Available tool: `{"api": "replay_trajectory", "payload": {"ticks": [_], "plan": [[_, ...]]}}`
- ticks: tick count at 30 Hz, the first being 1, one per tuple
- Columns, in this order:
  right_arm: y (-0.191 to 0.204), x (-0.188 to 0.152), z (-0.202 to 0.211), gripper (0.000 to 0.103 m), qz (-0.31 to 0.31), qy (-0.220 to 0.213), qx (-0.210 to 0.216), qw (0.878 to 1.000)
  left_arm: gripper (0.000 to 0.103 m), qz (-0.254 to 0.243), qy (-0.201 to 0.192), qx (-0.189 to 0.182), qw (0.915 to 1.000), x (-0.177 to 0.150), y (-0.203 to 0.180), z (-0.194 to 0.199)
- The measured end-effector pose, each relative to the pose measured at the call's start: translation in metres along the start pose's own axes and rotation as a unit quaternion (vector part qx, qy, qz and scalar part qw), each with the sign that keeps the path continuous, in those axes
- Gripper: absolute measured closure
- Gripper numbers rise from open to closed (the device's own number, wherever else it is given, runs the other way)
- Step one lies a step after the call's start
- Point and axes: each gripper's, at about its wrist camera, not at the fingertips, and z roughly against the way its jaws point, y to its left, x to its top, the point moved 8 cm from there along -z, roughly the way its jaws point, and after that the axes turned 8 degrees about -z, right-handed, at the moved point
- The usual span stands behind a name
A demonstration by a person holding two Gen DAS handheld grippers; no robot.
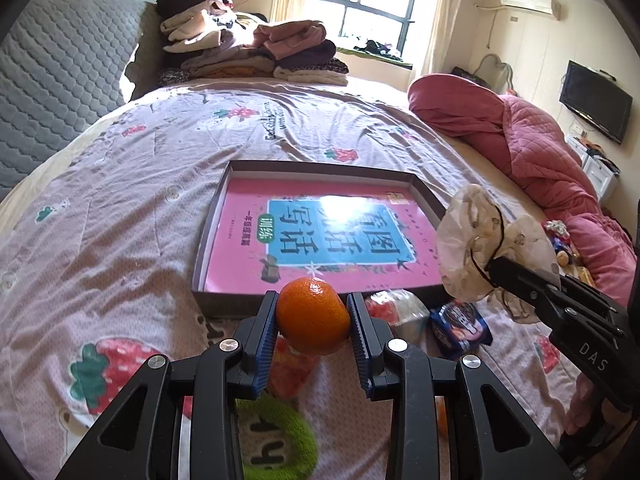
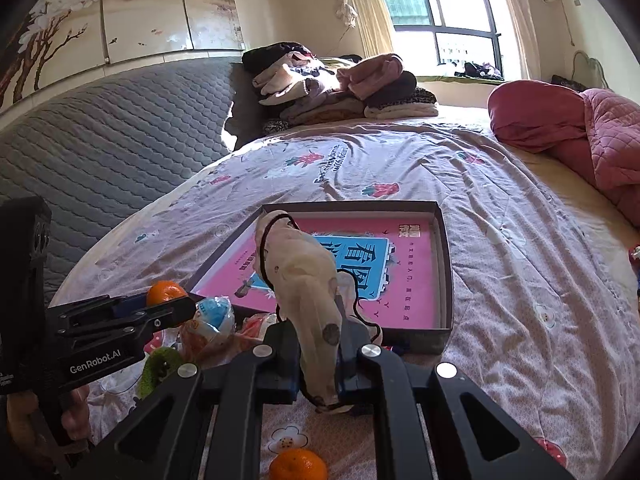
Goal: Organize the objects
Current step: 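Carry the tangerine into the pink tray with the left tool while the right tool carries the cloth there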
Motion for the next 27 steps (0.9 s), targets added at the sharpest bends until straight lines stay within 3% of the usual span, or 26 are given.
{"api": "replay_trajectory", "payload": {"ticks": [10,14,22,27], "plan": [[-0.011,0.023,-0.030,0.091,0.009,0.001,-0.027,1.000,0.068,-0.001,0.008,0.013,0.9999,0.028,0.024,-0.031],[-0.021,0.028,-0.046,0.091,0.014,0.006,-0.053,0.998,0.068,0.001,0.021,0.009,0.9997,0.035,0.033,-0.050],[-0.044,0.028,-0.075,0.090,0.048,0.016,-0.146,0.988,0.068,-0.006,0.045,0.035,0.9983,0.038,0.046,-0.087],[-0.045,0.022,-0.091,0.090,0.056,0.036,-0.146,0.987,0.068,-0.011,0.068,0.036,0.9970,0.033,0.046,-0.107]]}}
